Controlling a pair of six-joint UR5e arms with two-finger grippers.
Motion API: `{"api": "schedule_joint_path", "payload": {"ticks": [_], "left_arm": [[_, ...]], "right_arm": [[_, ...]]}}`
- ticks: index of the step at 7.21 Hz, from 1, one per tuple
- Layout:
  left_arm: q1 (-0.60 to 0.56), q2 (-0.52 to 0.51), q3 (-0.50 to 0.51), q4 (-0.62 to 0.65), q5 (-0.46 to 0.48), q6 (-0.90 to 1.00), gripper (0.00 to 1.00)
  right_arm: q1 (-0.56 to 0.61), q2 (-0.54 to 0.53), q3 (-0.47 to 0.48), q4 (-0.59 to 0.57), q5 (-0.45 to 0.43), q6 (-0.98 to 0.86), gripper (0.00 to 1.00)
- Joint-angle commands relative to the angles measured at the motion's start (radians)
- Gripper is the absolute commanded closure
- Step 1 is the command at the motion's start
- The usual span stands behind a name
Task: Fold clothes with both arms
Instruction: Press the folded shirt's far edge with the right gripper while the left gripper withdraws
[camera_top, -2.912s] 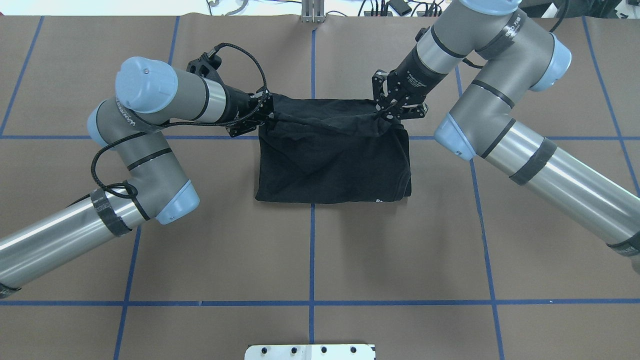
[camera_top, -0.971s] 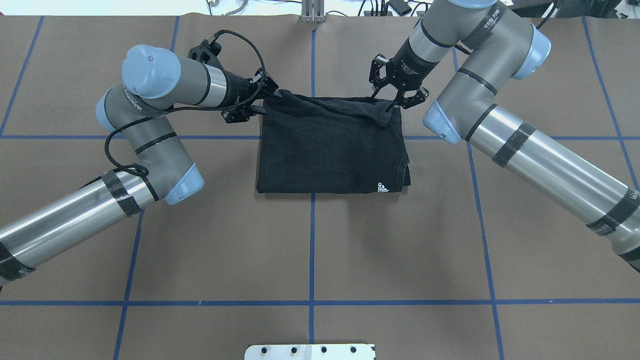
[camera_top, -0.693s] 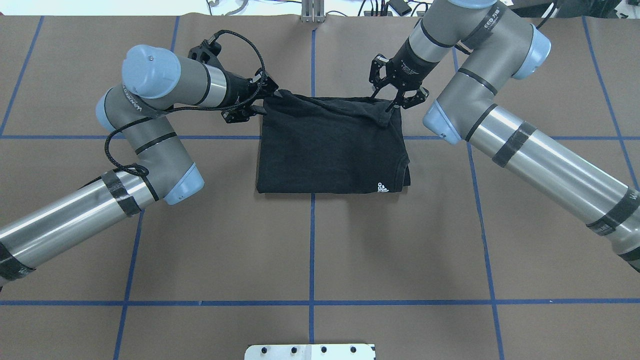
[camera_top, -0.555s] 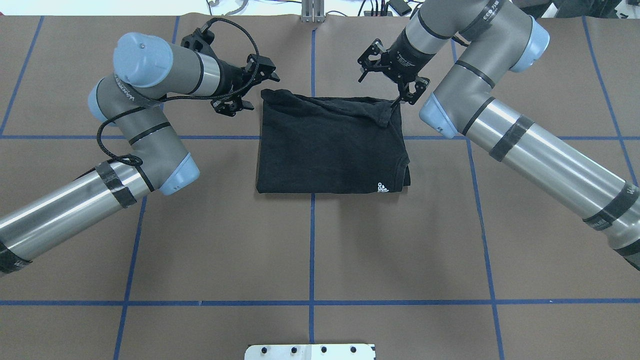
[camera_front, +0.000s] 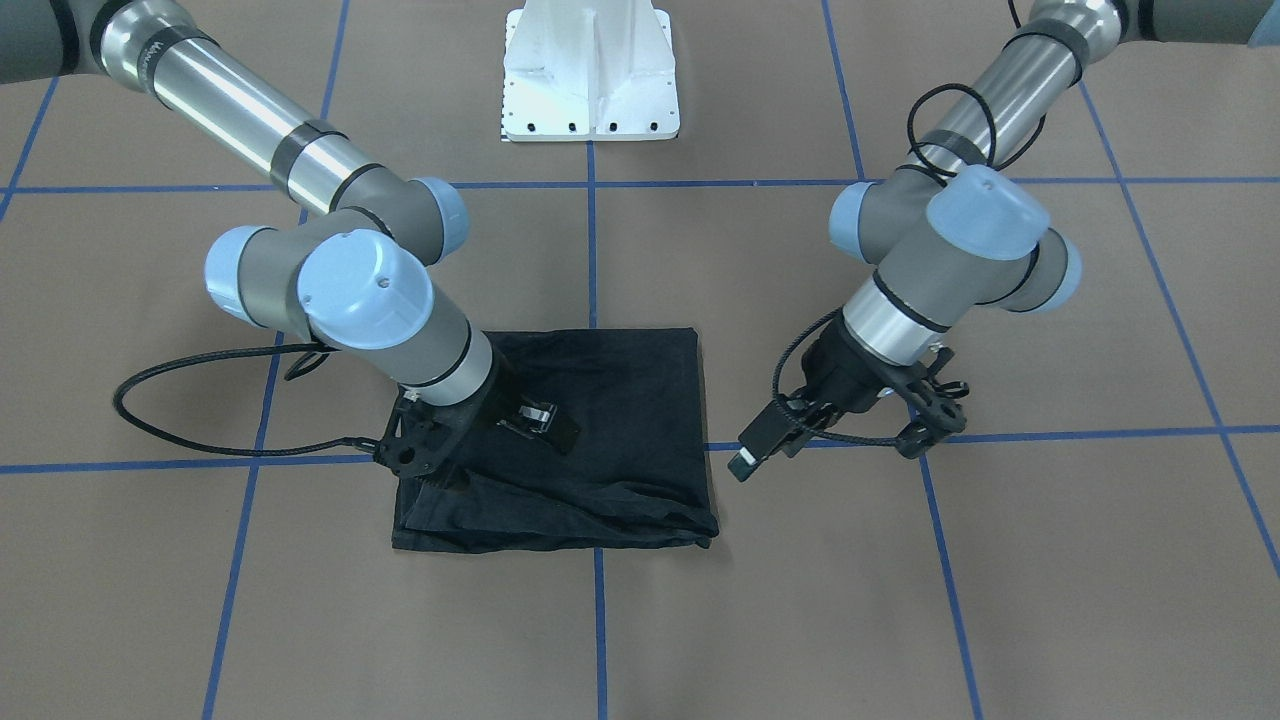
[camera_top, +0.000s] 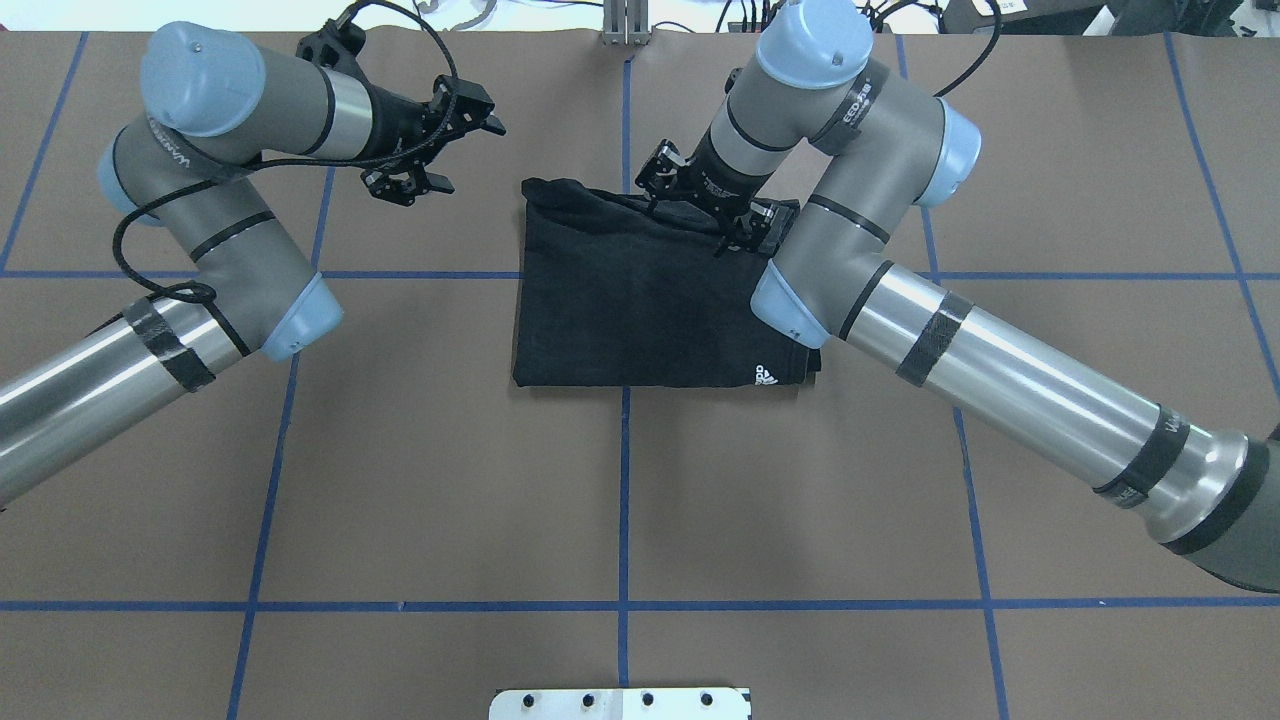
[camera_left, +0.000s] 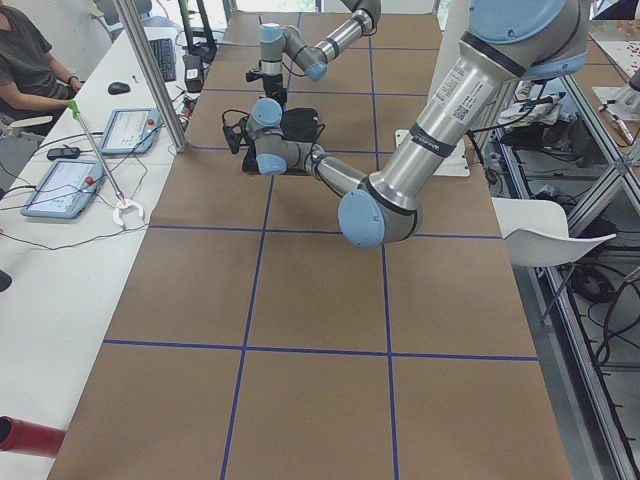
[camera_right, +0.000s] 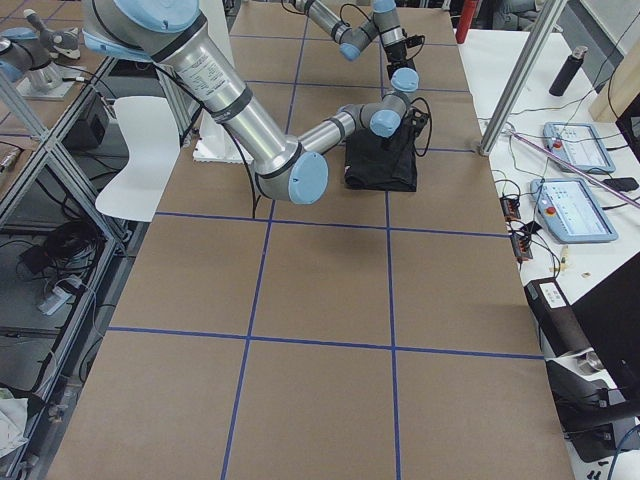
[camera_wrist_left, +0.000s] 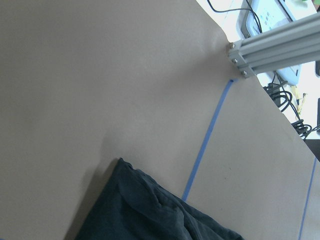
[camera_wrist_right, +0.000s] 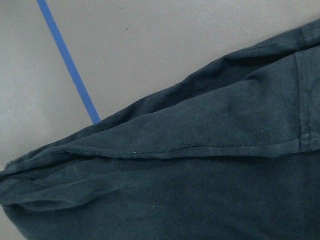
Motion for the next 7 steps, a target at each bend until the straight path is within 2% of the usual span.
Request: {"api": "schedule_joint_path", "payload": {"ticks": [1, 3, 7], "left_arm": [[-0.015, 0.064, -0.100, 0.059, -0.006, 0.027, 0.00], [-0.012, 0.095, -0.119, 0.067, -0.002, 0.061, 0.00], [-0.007, 0.098, -0.119, 0.067, -0.002, 0.061, 0.00]], "right_arm": [[-0.019, 0.002, -0.031, -0.069, -0.045, -0.142, 0.00], [-0.005, 0.002, -0.048, -0.097, -0.059, -0.199, 0.00], [0.050, 0.000, -0.151, -0.094, -0.091, -0.317, 0.00]]}}
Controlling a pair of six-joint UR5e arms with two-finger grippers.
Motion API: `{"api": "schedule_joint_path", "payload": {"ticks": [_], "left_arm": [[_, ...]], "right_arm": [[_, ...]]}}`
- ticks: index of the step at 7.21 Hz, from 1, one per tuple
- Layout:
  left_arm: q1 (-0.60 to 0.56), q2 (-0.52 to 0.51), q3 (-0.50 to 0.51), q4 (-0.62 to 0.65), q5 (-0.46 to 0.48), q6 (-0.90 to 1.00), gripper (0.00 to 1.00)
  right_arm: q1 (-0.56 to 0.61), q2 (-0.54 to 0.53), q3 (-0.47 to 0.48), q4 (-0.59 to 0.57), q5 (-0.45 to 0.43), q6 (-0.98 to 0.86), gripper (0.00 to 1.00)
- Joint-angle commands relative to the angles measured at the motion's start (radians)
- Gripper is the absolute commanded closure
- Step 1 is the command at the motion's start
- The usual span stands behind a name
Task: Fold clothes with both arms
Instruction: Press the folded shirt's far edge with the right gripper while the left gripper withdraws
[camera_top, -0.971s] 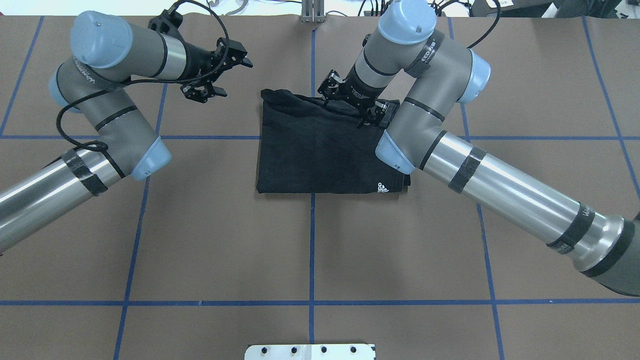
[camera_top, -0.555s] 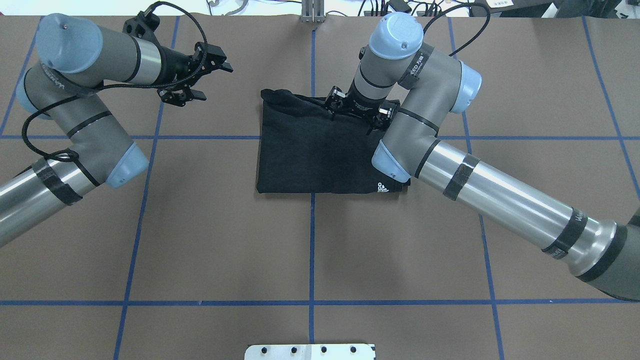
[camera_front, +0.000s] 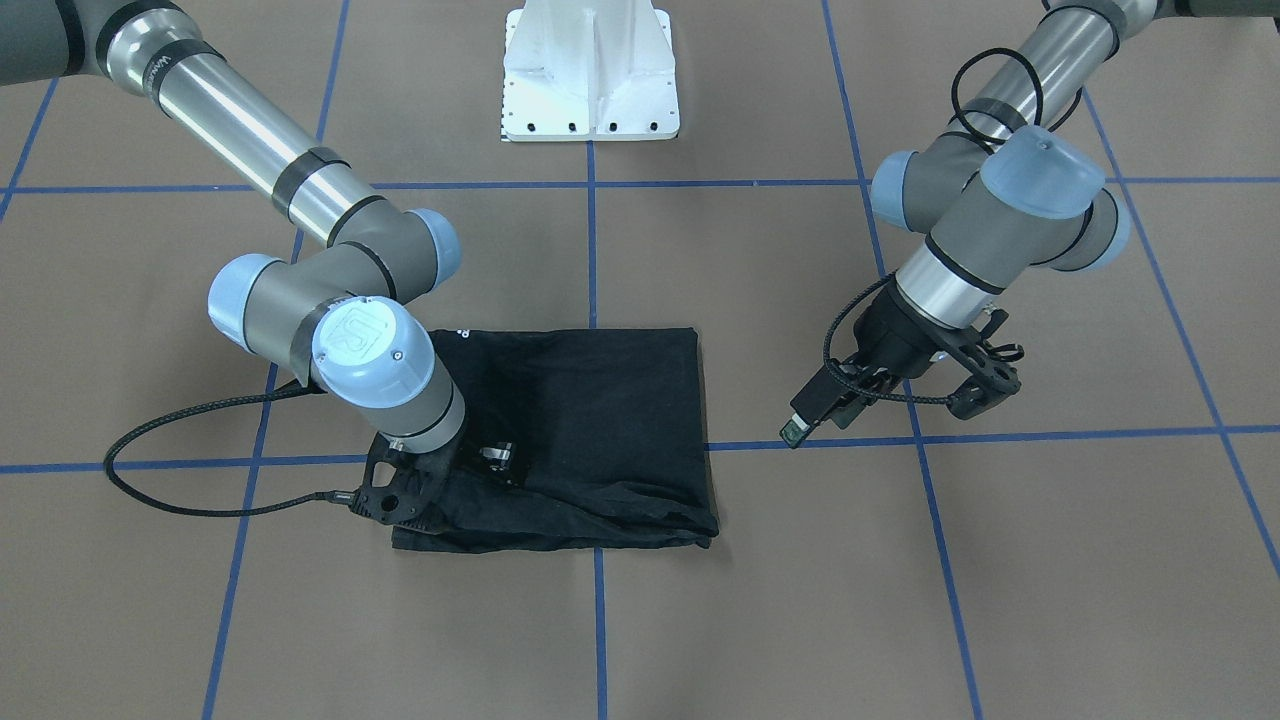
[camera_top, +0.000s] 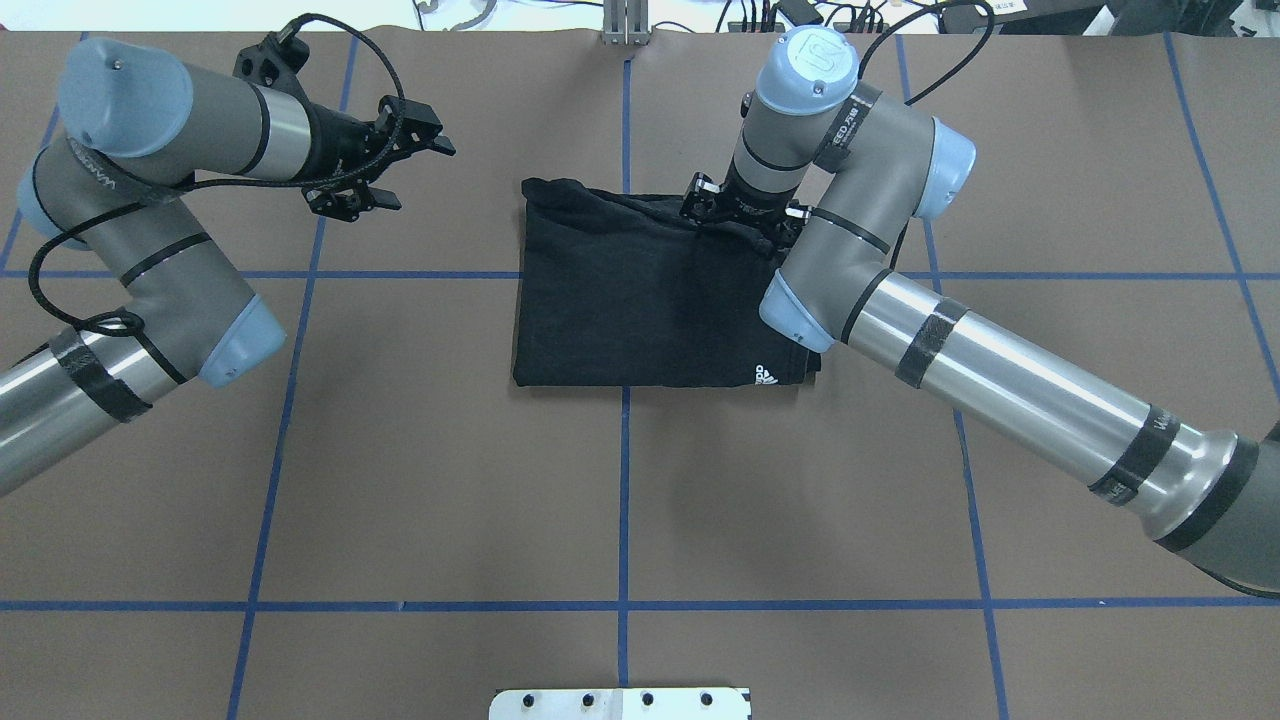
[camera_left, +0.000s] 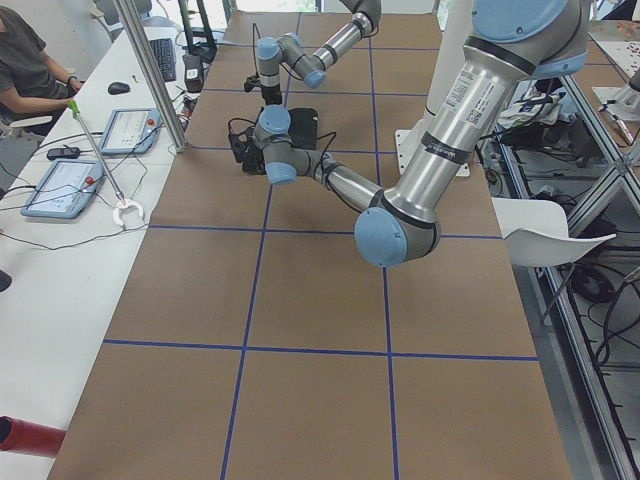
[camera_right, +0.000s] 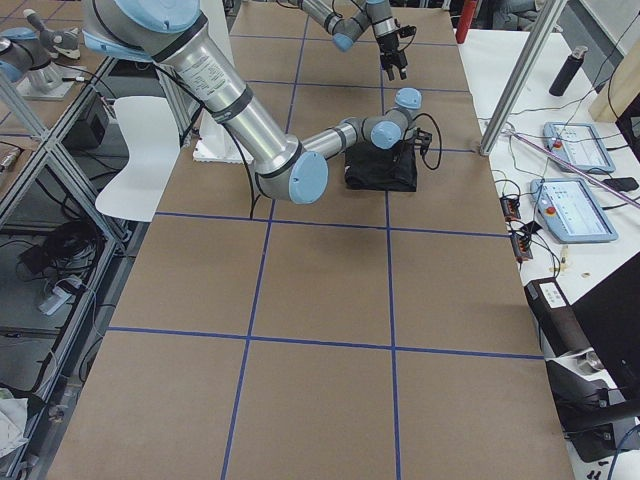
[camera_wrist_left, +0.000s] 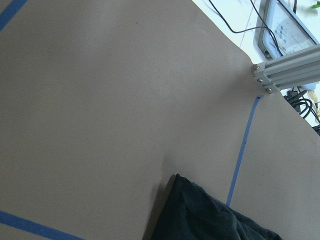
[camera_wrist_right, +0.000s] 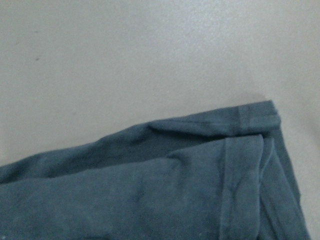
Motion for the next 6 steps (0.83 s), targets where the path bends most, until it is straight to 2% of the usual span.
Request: {"api": "schedule_joint_path", "payload": {"ticks": [1, 5, 6], "left_arm": [[0.002, -0.001, 0.000, 0.000, 0.002, 0.000, 0.00], [-0.002, -0.003, 0.000, -0.003, 0.000, 0.013, 0.00], [-0.016, 0.005, -0.014, 0.002, -0.003, 0.138, 0.00]], "right_arm": [[0.062, 0.001, -0.044, -0.001, -0.004, -0.084, 0.00], [0.130, 0.006, -0.069, 0.003, 0.013, -0.175, 0.00], [0.166, 0.006, -0.052, 0.000, 0.016, -0.221, 0.00]]}}
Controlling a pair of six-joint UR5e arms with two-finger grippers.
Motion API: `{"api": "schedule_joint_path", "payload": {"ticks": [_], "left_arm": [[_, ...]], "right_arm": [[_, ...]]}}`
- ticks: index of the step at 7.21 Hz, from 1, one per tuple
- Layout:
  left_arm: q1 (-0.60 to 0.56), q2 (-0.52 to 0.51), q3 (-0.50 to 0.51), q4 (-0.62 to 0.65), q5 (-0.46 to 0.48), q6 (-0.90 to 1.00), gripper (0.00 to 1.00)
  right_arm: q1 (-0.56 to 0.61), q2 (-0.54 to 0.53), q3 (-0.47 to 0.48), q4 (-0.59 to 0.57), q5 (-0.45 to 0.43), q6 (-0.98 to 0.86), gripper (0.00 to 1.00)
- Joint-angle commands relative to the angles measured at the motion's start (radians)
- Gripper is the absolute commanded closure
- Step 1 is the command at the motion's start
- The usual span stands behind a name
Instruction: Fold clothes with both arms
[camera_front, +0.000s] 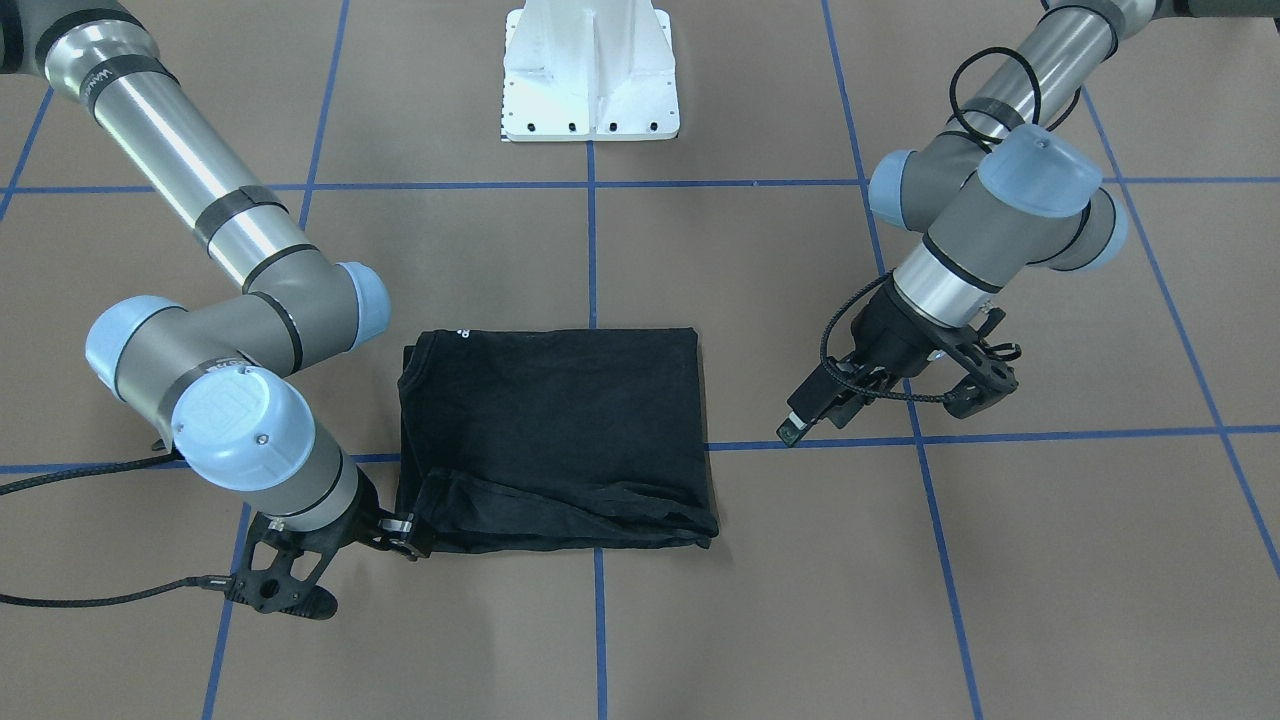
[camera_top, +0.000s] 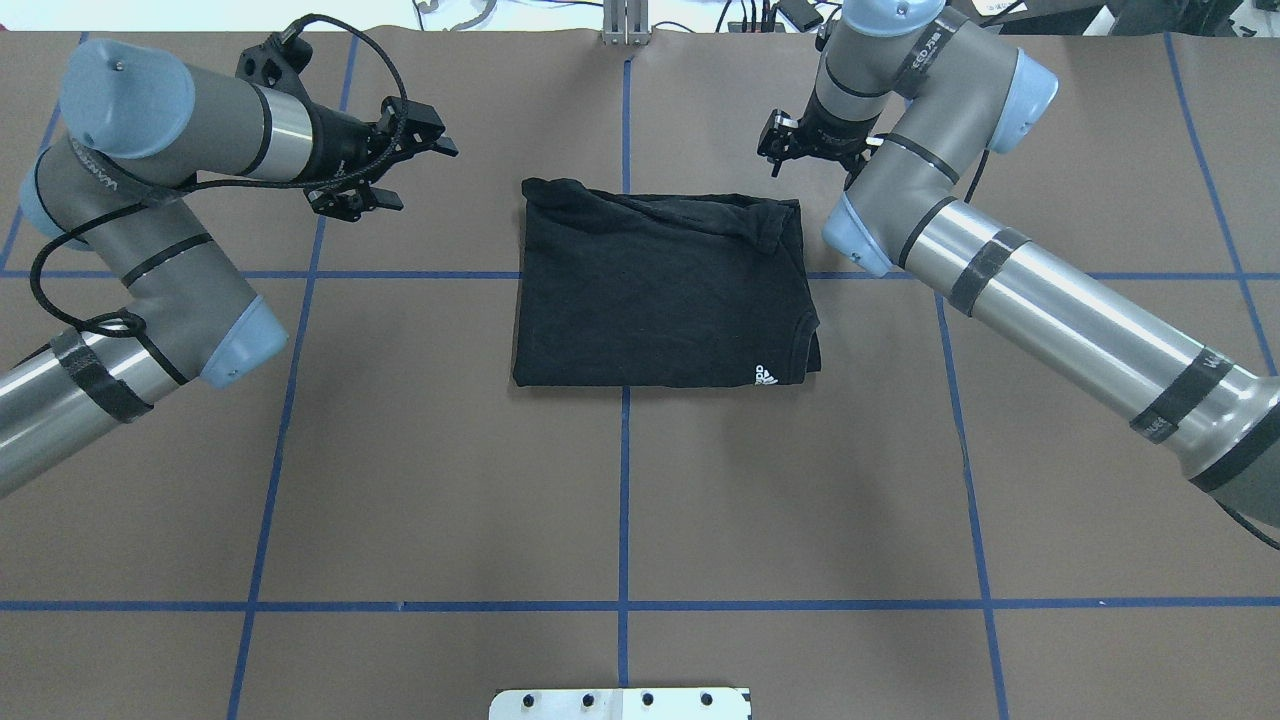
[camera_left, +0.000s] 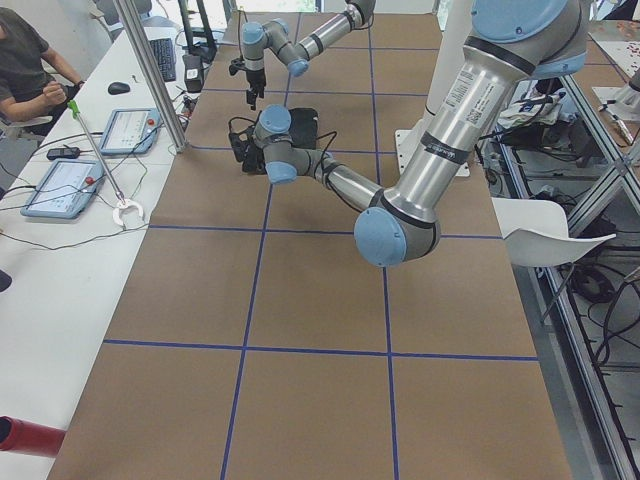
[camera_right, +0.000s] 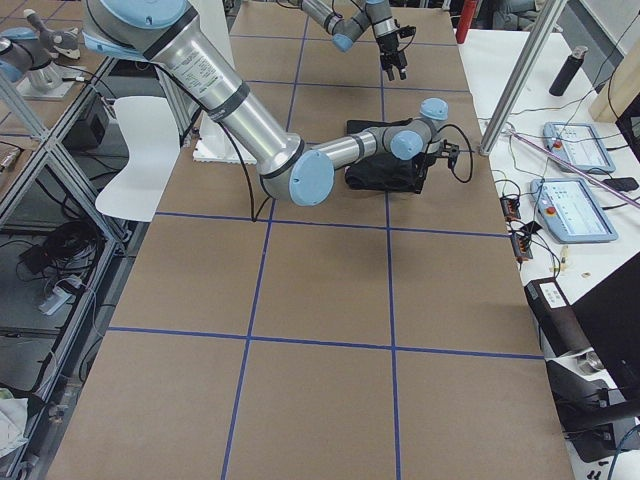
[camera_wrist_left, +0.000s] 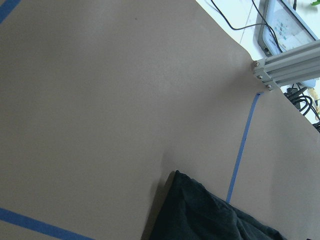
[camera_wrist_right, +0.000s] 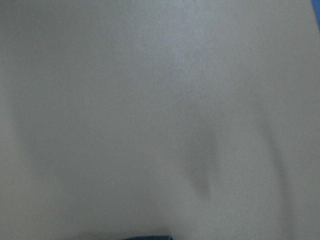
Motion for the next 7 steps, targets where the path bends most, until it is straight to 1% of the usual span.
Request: {"api": "schedule_joint_path", "payload": {"ticks": [1, 2, 3, 4, 5, 6, 7], "left_arm": [[-0.026, 0.059, -0.026, 0.004, -0.004, 0.206, 0.00], [-0.078, 0.112, -0.046, 0.004, -0.047, 0.330, 0.00], [-0.159, 0.178, -0.075, 0.004, -0.114, 0.455, 0.00], [-0.237, 0.238, -0.095, 0.012, -0.163, 0.596, 0.00], [-0.291, 0.298, -0.129, 0.042, -0.179, 0.736, 0.00], [-0.337, 0.399, -0.207, 0.059, -0.176, 0.853, 0.00], [-0.385, 0.448, -0.256, 0.116, -0.172, 0.948, 0.00]], "right_arm": [[0.078, -0.002, 0.017, -0.006, 0.016, -0.117, 0.00], [0.115, -0.011, 0.017, -0.019, 0.025, -0.181, 0.00], [0.138, -0.030, 0.043, -0.062, 0.028, -0.267, 0.00], [0.168, -0.096, 0.123, -0.116, 0.032, -0.351, 0.00], [0.216, -0.170, 0.211, -0.165, 0.095, -0.429, 0.00], [0.260, -0.263, 0.295, -0.196, 0.145, -0.521, 0.00], [0.297, -0.363, 0.358, -0.196, 0.154, -0.604, 0.00]]}}
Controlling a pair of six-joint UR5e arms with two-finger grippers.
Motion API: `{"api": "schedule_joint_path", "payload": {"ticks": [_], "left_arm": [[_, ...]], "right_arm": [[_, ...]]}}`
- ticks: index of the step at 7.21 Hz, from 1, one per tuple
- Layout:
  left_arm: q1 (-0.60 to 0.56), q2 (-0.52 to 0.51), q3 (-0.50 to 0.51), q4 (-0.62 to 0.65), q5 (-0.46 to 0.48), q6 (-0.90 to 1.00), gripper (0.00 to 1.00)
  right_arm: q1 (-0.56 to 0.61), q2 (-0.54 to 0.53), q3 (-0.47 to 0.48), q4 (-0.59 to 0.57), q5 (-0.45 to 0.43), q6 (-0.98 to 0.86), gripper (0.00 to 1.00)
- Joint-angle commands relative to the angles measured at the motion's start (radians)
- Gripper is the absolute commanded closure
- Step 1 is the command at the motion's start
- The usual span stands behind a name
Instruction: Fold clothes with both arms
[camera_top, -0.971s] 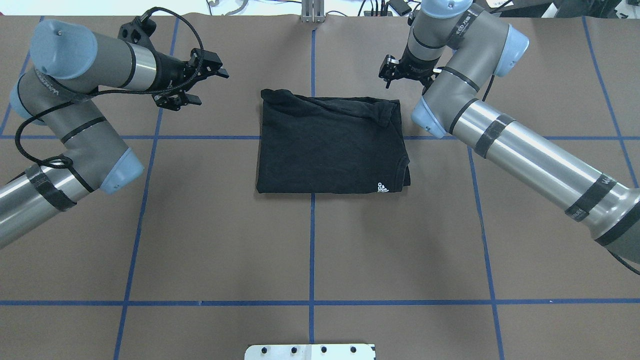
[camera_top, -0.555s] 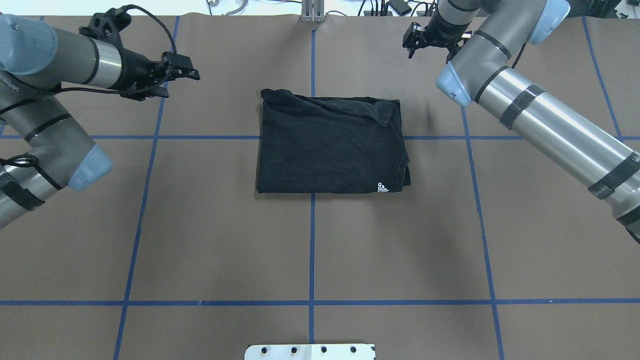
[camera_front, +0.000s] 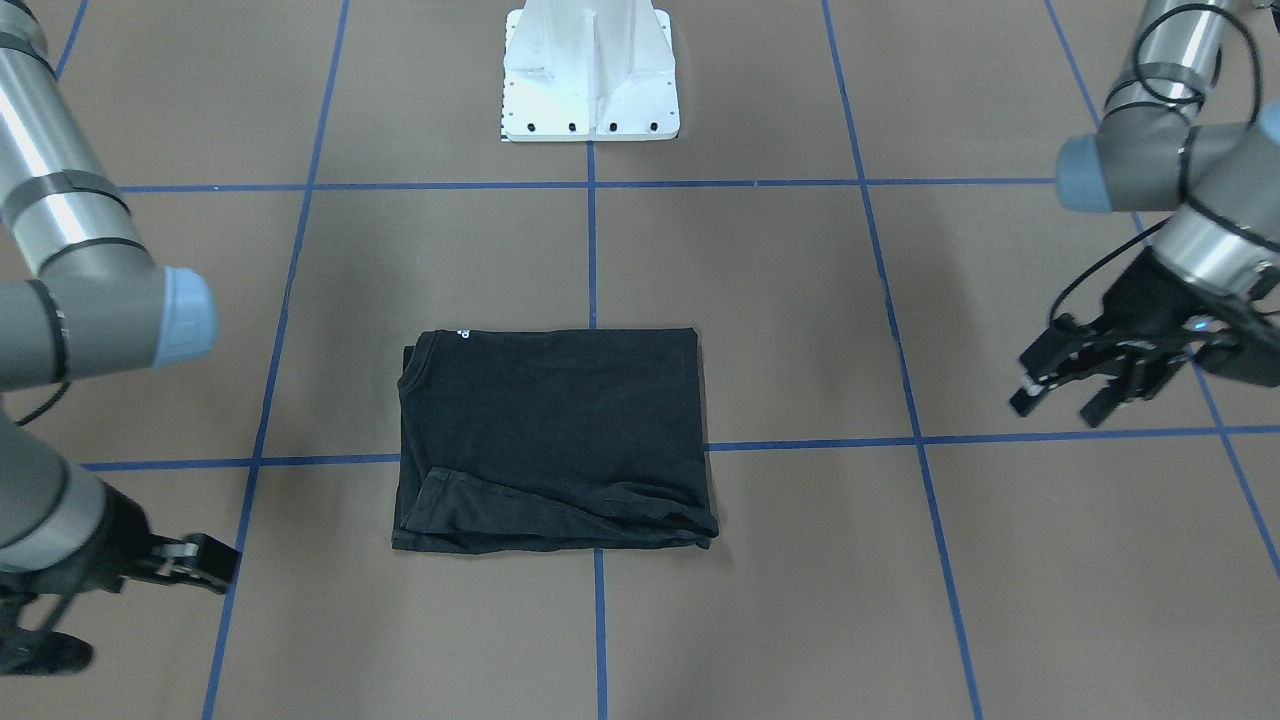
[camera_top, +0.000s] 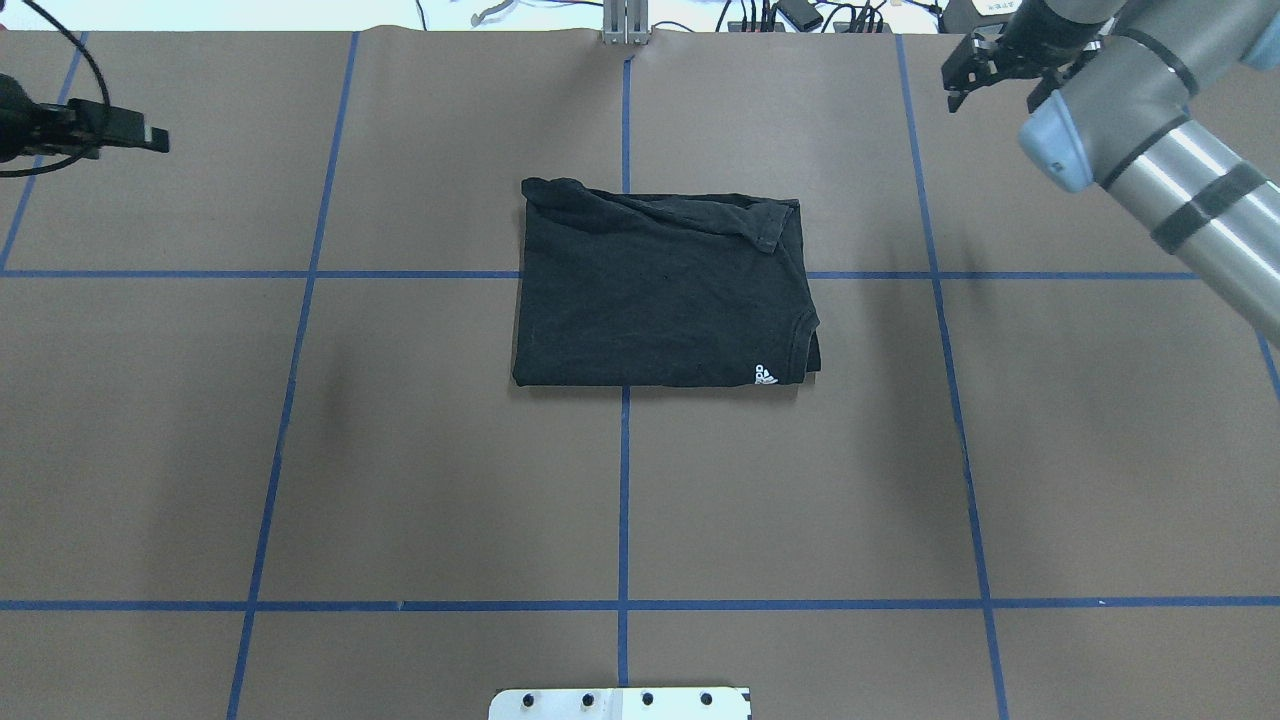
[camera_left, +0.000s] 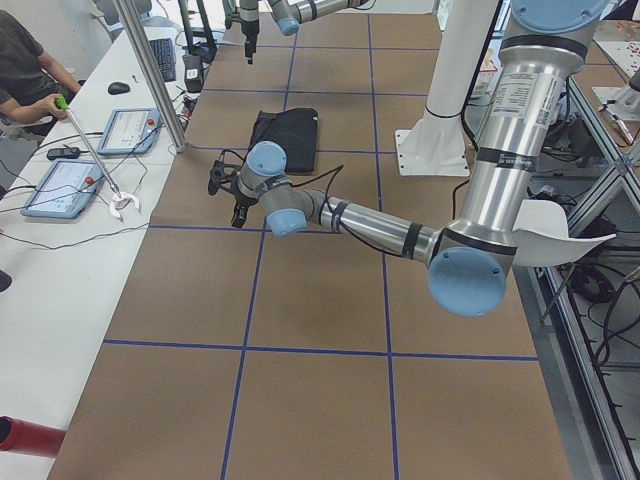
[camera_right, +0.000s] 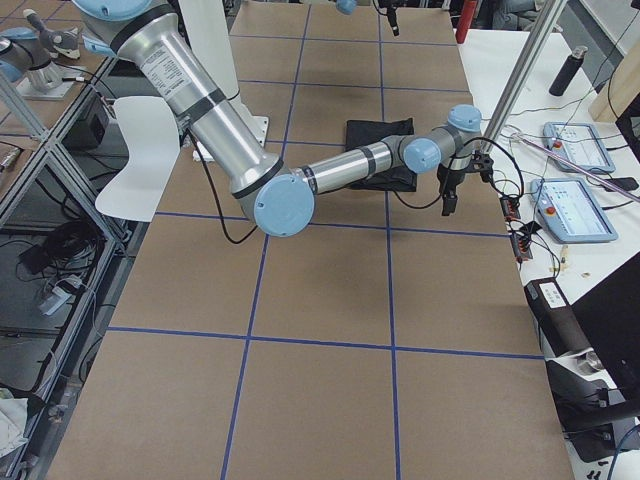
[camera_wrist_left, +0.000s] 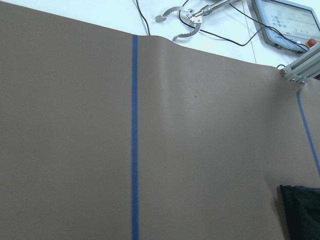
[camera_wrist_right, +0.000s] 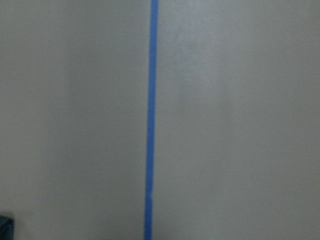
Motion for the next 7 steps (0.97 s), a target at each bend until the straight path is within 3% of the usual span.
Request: {"api": "schedule_joint_path", "payload": {"ticks": [1, 3, 4, 6, 7], "left_arm": [[-0.117, 0.118, -0.082, 0.124, 0.003, 0.324, 0.00], [-0.192, 0.146, -0.076, 0.311, -0.008, 0.670, 0.00], [-0.217, 0.167, -0.081, 0.327, -0.017, 0.696, 0.00], [-0.267, 0.217, -0.079, 0.298, -0.063, 0.705, 0.00], [-0.319, 0.238, -0.082, 0.269, -0.128, 0.711, 0.00]], "right_arm": [[0.094, -0.175, 0.103, -0.019, 0.032, -0.214, 0.00], [0.196, -0.252, 0.099, -0.100, 0.044, -0.498, 0.00], [0.255, -0.260, 0.103, -0.186, 0.093, -0.595, 0.00], [0.342, -0.274, 0.102, -0.199, 0.186, -0.600, 0.00], [0.344, -0.295, 0.097, -0.196, 0.207, -0.597, 0.00]]}}
